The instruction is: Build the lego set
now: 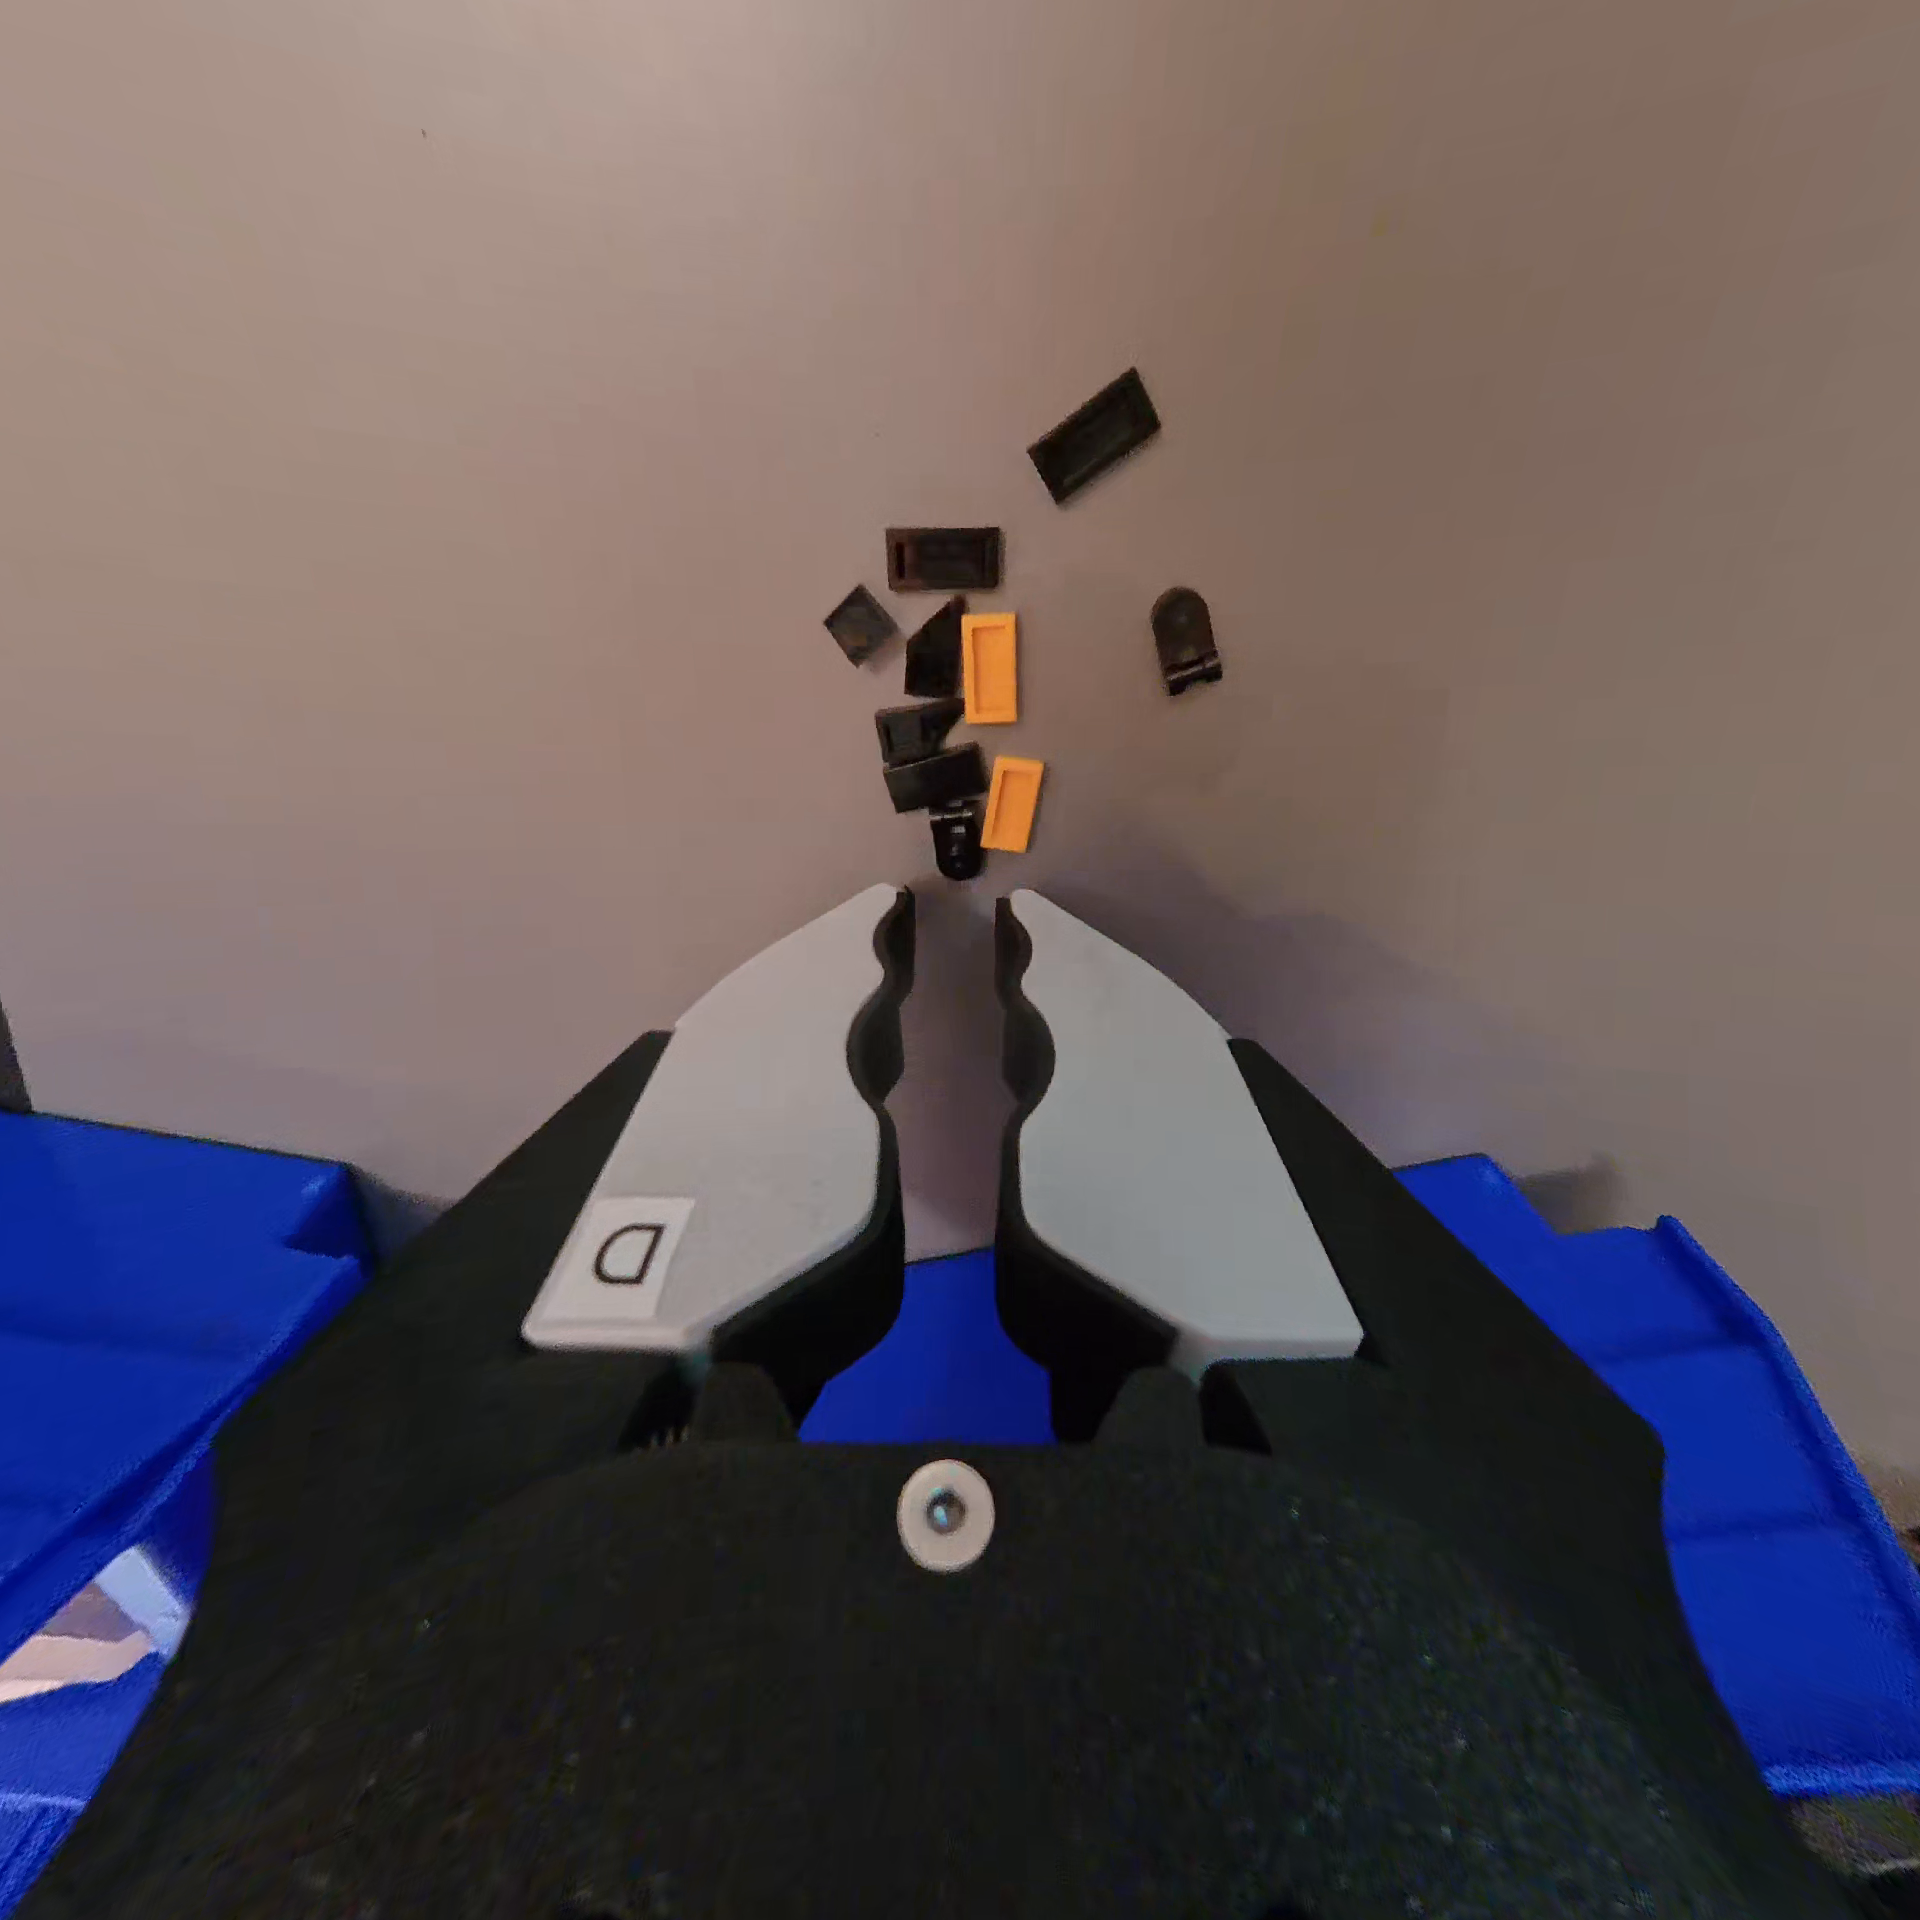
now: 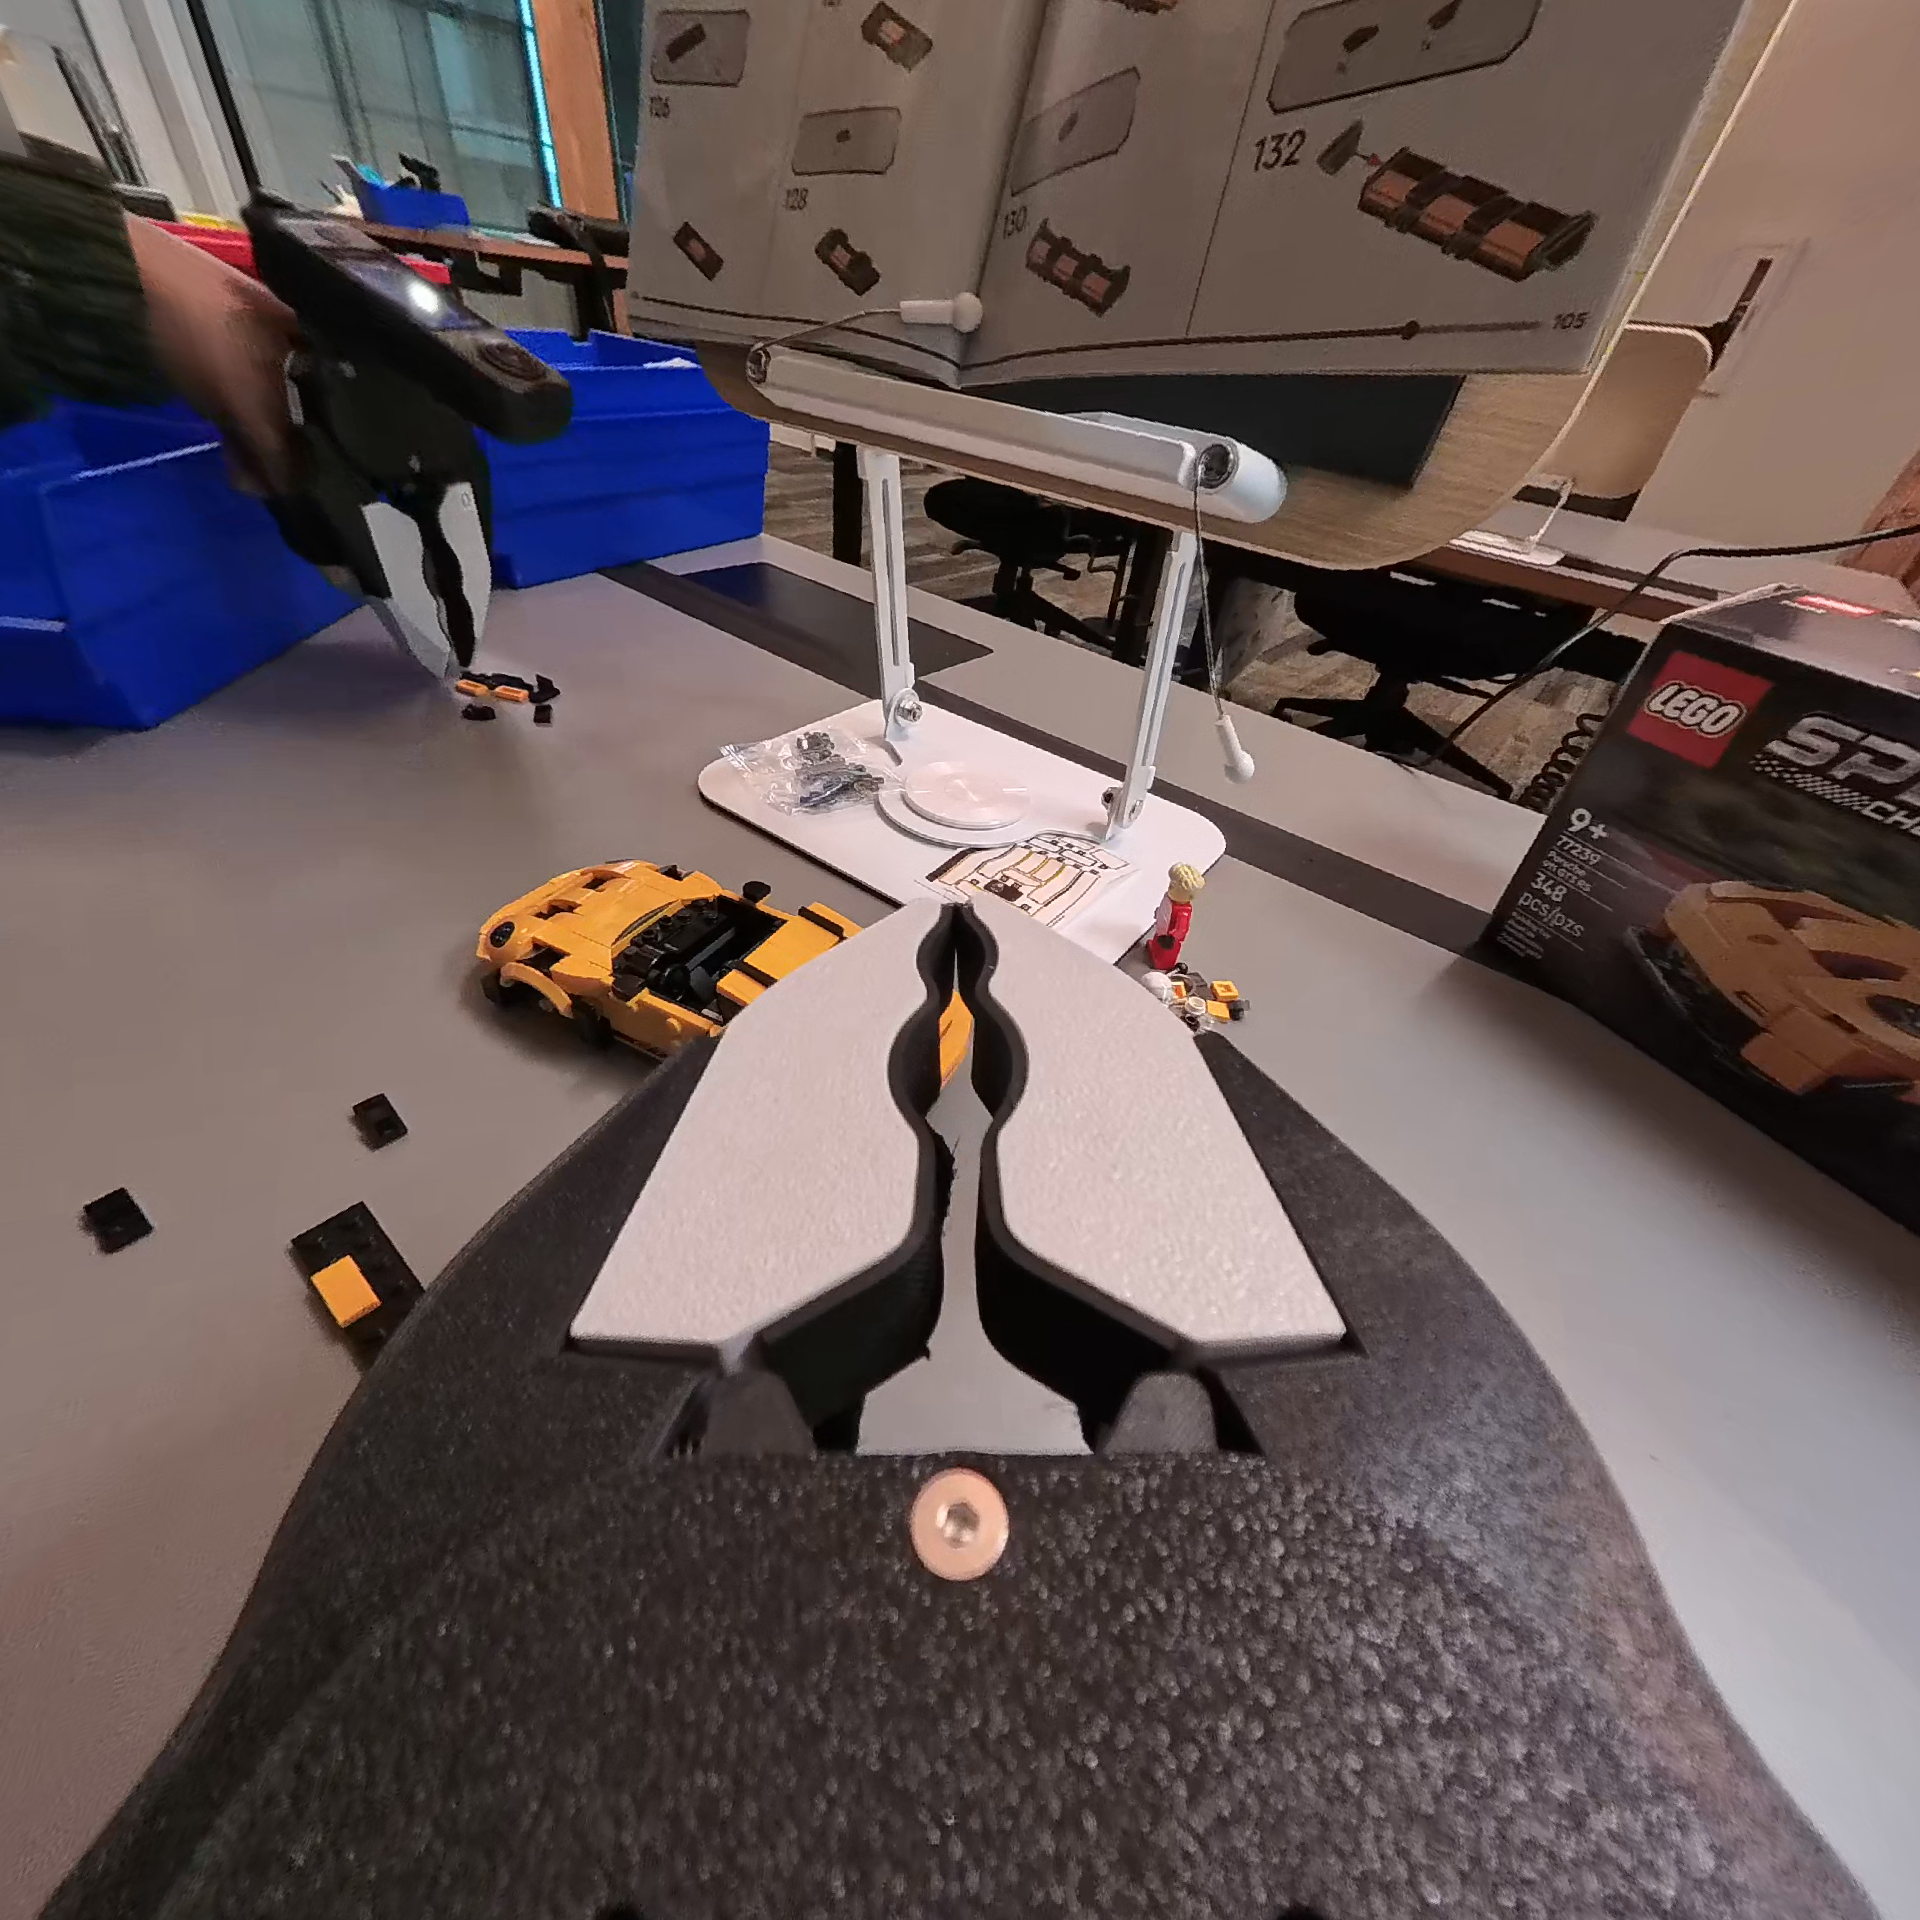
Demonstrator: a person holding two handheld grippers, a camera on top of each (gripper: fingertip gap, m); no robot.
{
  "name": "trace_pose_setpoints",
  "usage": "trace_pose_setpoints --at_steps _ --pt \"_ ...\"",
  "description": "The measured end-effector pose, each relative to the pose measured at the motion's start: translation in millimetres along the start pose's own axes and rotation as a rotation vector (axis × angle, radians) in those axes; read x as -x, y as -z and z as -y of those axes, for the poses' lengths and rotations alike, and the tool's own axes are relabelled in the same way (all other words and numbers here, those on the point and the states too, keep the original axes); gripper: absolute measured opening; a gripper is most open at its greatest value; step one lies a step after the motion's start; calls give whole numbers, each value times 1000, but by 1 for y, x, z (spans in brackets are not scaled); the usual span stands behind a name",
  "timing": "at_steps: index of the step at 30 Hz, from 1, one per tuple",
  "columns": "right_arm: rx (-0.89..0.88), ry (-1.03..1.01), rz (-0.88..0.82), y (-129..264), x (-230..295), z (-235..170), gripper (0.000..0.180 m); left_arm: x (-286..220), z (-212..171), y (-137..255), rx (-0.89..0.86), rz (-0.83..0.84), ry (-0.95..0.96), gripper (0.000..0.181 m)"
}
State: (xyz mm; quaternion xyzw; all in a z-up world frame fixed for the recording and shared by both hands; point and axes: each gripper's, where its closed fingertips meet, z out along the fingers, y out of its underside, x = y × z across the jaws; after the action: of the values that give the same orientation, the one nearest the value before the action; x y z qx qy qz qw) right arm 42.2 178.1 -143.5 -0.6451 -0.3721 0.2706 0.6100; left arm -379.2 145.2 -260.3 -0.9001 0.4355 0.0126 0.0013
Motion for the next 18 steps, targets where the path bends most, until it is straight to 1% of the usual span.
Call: trace_pose_setpoints --at_steps 3,6,11,13,16,18 --pt "2 -4 1 0 0 0 0 3 4 1 -14 -8 6 14" --pt "5 0 1 -1 0 -1 0 2 2 -2 7 -39 8 17" --pt "6 -4 -2 0 -2 -1 0 3 7 -3 -15 -65 26 11" --pt "6 -3 -2 0 -2 -2 0 5 7 -3 -17 -62 32 7" --pt "4 -3 -3 0 -2 -1 0 6 7 -3 -18 -51 30 7" --pt "2 -4 -3 0 -2 0 0 7 7 -2 -16 -14 19 7"
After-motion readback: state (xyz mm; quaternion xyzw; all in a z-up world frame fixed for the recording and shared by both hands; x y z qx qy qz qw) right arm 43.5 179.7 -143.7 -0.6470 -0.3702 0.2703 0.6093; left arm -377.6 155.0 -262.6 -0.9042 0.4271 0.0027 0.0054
